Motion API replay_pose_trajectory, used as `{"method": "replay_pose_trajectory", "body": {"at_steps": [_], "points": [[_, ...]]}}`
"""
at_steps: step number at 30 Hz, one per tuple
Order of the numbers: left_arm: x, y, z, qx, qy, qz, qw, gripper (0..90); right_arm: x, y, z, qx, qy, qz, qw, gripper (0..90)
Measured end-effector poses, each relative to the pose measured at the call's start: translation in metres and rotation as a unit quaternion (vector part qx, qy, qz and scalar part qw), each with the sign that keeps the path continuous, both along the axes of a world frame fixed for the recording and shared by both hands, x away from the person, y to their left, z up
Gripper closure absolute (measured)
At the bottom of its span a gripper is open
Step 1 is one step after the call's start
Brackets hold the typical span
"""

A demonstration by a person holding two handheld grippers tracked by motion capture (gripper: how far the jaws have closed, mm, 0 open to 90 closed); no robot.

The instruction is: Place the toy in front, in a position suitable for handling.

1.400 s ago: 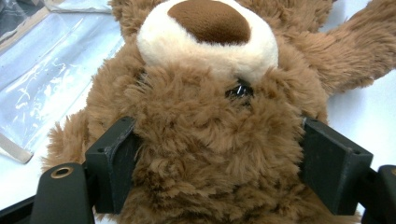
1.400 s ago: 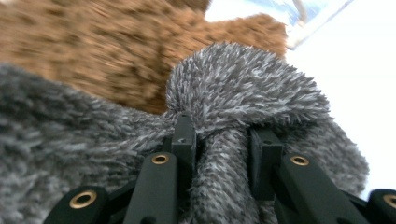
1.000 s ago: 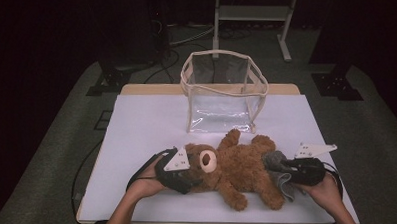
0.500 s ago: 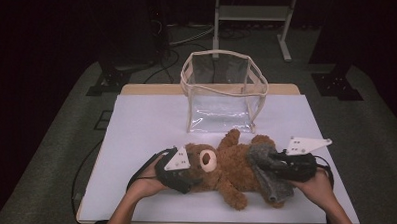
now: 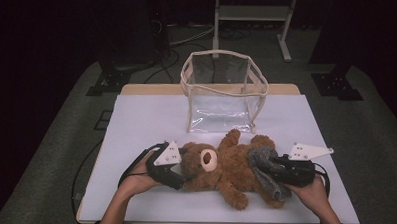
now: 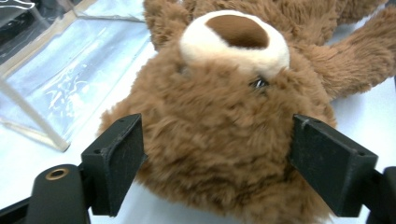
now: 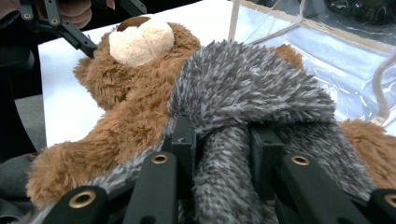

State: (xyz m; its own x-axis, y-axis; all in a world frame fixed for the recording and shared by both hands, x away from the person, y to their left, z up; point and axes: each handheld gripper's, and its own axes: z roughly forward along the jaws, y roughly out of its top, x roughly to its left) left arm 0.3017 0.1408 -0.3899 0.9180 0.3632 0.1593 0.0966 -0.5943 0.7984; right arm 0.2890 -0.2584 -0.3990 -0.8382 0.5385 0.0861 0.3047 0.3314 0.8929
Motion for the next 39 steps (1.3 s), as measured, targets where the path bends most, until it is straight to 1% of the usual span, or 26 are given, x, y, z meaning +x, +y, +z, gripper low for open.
{"method": "replay_pose_trajectory", "body": {"at_steps": [3,5,6,7,8,9,10,15,17,18,19,21,22,24,25,26,27,28,29,30,32,33,35,36,37,39], "points": [[0.001,0.004,0.000,-0.001,0.003,0.003,1.0000,23.0,0.000,-0.001,-0.001,0.004,0.002,0.000,1.0000,67.6],[0.003,0.005,-0.003,-0.006,0.011,0.003,0.9999,23.5,0.001,-0.001,-0.002,0.007,0.003,0.001,1.0000,67.7],[0.005,0.003,-0.007,-0.003,0.019,-0.003,0.9998,24.9,0.001,-0.002,-0.002,0.008,0.005,0.002,1.0000,67.7],[0.005,0.003,-0.007,-0.003,0.019,-0.003,0.9998,26.8,0.001,-0.002,-0.002,0.008,0.006,0.001,1.0000,67.7],[0.005,-0.001,-0.013,0.004,0.031,-0.017,0.9994,30.6,0.001,-0.002,-0.002,0.008,0.006,0.002,1.0000,67.7],[0.005,-0.001,-0.013,0.004,0.031,-0.017,0.9994,30.6,0.001,-0.002,-0.002,0.008,0.006,0.002,1.0000,67.7],[0.005,-0.004,-0.017,0.000,0.032,-0.017,0.9993,30.7,0.001,-0.002,-0.002,0.006,0.005,0.002,1.0000,67.7],[0.006,-0.006,-0.019,-0.010,0.031,-0.014,0.9994,34.0,0.002,-0.002,0.000,0.005,0.010,0.000,0.9999,67.7],[0.006,-0.008,-0.020,-0.014,0.032,-0.014,0.9993,34.4,0.003,-0.002,0.004,0.001,0.010,-0.003,0.9999,67.8],[0.005,-0.012,-0.020,-0.016,0.033,-0.012,0.9993,34.5,0.003,-0.001,0.009,-0.004,0.007,-0.007,0.9999,67.9],[0.005,-0.014,-0.019,-0.013,0.031,-0.015,0.9993,34.5,0.003,0.000,0.011,-0.006,0.005,-0.008,0.9999,67.9],[0.004,-0.015,-0.019,-0.017,0.031,-0.015,0.9993,34.5,0.003,0.002,0.013,-0.010,0.002,-0.008,0.9999,67.8],[0.004,-0.019,-0.018,-0.020,0.031,-0.018,0.9992,34.4,0.004,0.008,0.019,-0.016,-0.005,-0.003,0.9999,67.9],[0.003,-0.022,-0.018,-0.023,0.029,-0.021,0.9991,34.4,0.005,0.011,0.021,-0.014,-0.007,0.003,0.9999,67.9],[0.003,-0.025,-0.018,-0.023,0.026,-0.022,0.9992,34.4,0.007,0.022,0.025,-0.019,-0.011,0.012,0.9997,67.9],[0.003,-0.029,-0.018,-0.023,0.024,-0.023,0.9992,34.4,0.007,0.022,0.025,-0.019,-0.011,0.012,0.9997,67.9],[0.004,-0.035,-0.018,-0.023,0.021,-0.024,0.9992,34.4,0.010,0.034,0.029,-0.020,-0.012,0.026,0.9994,67.9],[0.004,-0.035,-0.018,-0.023,0.021,-0.024,0.9992,34.4,0.010,0.034,0.029,-0.020,-0.012,0.026,0.9994,67.9],[0.004,-0.038,-0.018,-0.024,0.020,-0.025,0.9992,34.4,0.012,0.049,0.029,-0.032,-0.017,0.045,0.9983,67.8],[0.004,-0.040,-0.019,-0.021,0.015,-0.024,0.9994,34.4,0.012,0.057,0.028,-0.041,-0.018,0.053,0.9976,67.7],[0.004,-0.037,-0.019,-0.016,0.016,-0.021,0.9995,34.1,0.011,0.067,0.024,-0.065,-0.022,0.060,0.9958,67.7],[0.004,-0.037,-0.019,-0.016,0.016,-0.021,0.9995,33.8,0.010,0.068,0.022,-0.071,-0.022,0.058,0.9955,67.7],[0.004,-0.031,-0.019,-0.022,0.018,-0.019,0.9994,33.6,0.010,0.066,0.021,-0.071,-0.022,0.056,0.9956,67.7],[0.004,-0.026,-0.017,-0.025,0.018,-0.018,0.9994,33.7,0.008,0.059,0.021,-0.069,-0.022,0.048,0.9962,67.8],[0.004,-0.026,-0.017,-0.025,0.018,-0.018,0.9994,33.9,0.008,0.059,0.021,-0.069,-0.022,0.048,0.9962,67.8],[0.004,-0.022,-0.016,-0.026,0.021,-0.016,0.9993,34.0,0.007,0.052,0.021,-0.063,-0.024,0.042,0.9969,67.8]]}}
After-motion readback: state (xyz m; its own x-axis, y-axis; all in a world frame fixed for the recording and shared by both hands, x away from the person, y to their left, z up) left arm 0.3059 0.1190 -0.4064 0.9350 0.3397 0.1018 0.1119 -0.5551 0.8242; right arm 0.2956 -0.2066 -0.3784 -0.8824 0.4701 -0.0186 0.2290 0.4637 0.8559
